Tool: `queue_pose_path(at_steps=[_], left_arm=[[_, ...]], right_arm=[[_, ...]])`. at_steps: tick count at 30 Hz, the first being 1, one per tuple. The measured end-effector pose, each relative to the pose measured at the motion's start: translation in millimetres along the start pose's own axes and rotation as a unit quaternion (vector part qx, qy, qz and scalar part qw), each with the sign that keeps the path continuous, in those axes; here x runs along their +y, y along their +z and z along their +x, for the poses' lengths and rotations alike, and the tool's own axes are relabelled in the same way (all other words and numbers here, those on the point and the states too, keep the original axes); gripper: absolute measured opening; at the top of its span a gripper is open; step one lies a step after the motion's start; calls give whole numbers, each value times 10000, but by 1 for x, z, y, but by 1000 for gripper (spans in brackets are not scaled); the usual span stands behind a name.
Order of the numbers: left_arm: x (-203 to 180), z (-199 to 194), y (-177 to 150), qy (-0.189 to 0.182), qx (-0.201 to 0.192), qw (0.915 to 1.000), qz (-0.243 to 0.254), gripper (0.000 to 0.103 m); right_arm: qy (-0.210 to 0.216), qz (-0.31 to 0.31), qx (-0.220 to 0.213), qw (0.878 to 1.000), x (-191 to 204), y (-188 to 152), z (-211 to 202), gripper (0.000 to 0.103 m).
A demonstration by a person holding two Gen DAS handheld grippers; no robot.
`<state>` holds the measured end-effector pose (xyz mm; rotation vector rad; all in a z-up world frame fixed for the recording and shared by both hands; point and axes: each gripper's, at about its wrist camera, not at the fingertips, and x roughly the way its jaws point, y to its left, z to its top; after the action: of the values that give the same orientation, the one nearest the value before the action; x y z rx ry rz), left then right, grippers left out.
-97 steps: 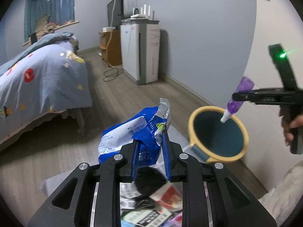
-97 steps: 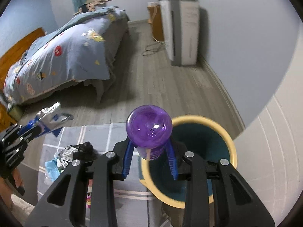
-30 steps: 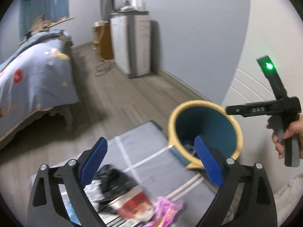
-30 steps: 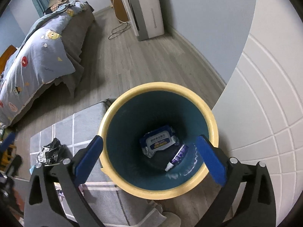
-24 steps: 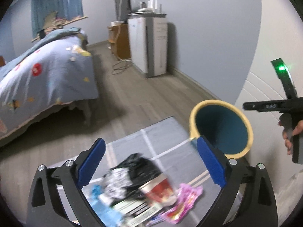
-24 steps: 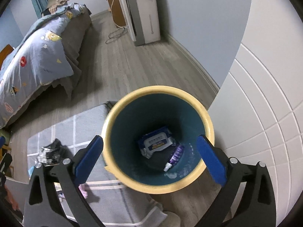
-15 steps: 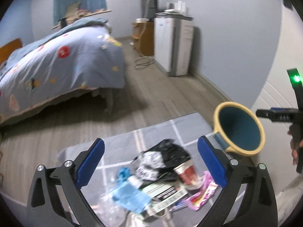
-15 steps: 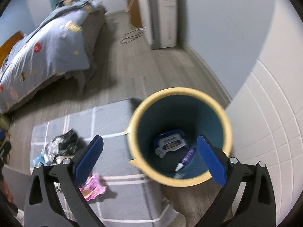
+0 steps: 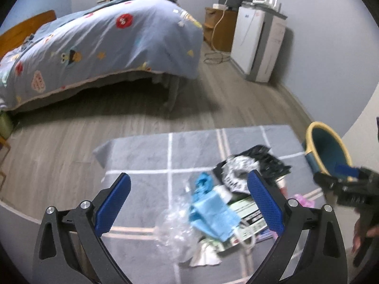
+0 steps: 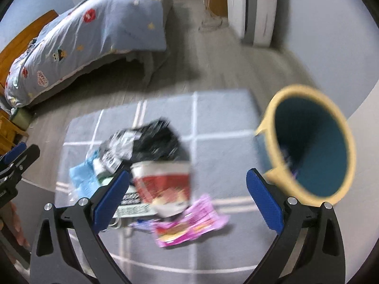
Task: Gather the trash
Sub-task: 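Move both tools back over the trash pile, then grasp the blue face mask with left tool while right tool grasps red-white paper cup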
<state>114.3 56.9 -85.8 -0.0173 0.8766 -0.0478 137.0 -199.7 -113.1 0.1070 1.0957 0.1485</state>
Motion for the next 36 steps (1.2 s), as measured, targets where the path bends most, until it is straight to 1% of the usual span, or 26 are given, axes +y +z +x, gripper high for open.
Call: queue_pose_path(at_steps=[2,4,7,12,16,19,21,24,25,26,27,28,29,30,31,32,33,34,35,36], left_arm=[[2,4,-2,119,56,9999,80,97],[5,8,-4,152,135,9998,78,97],[10,15,-7,166,296,9994,31,97],[10,28,-12,192,505,9985,94,97],[1,42,-18,203,775,9962,335,97],[-7,53,-25,148,980,9939,491,97],[-14,61,-29,81,1128,9919,586,97],[-21,66,-33,-96,1230,9904,626,95],[-24,67,-33,-132,1248,9899,655,95],[-26,68,-33,-145,1262,9896,682,95],[-27,69,-34,-161,1276,9892,700,94],[-29,70,-34,-187,1301,9888,701,92],[-30,72,-33,-224,1326,9885,690,88],[-31,74,-33,-286,1386,9877,668,76],[-31,75,-33,-345,1446,9868,649,67],[-32,77,-34,-395,1509,9857,637,65],[-32,78,-35,-432,1542,9850,648,55],[-34,79,-35,-418,1559,9844,695,43],[-35,78,-35,-414,1571,9841,725,39],[-34,78,-35,-472,1583,9839,680,35]], right_arm=[[37,32,156,9999,7,-6,12,97],[-53,-127,274,9995,17,-9,23,97],[-315,-443,373,9978,28,-12,35,97],[-436,-678,493,9955,37,-14,51,97],[-454,-768,545,9945,40,-15,59,97],[-423,-780,598,9943,41,-14,64,91],[-436,-843,646,9934,42,-13,68,85],[-423,-877,688,9929,43,-13,71,76],[-405,-888,703,9927,43,-13,71,75],[-399,-901,718,9925,43,-13,72,71],[-396,-911,721,9924,43,-14,72,64],[-388,-925,733,9923,42,-14,73,62],[-365,-919,757,9922,42,-14,74,54],[-301,-906,788,9923,41,-14,74,45],[-270,-897,802,9924,40,-15,73,42],[-244,-887,810,9925,40,-15,73,38],[-219,-883,809,9926,39,-15,72,32],[-153,-870,817,9927,39,-15,70,30],[-125,-861,819,9928,38,-15,69,26],[-120,-834,809,9932,37,-14,65,25]])
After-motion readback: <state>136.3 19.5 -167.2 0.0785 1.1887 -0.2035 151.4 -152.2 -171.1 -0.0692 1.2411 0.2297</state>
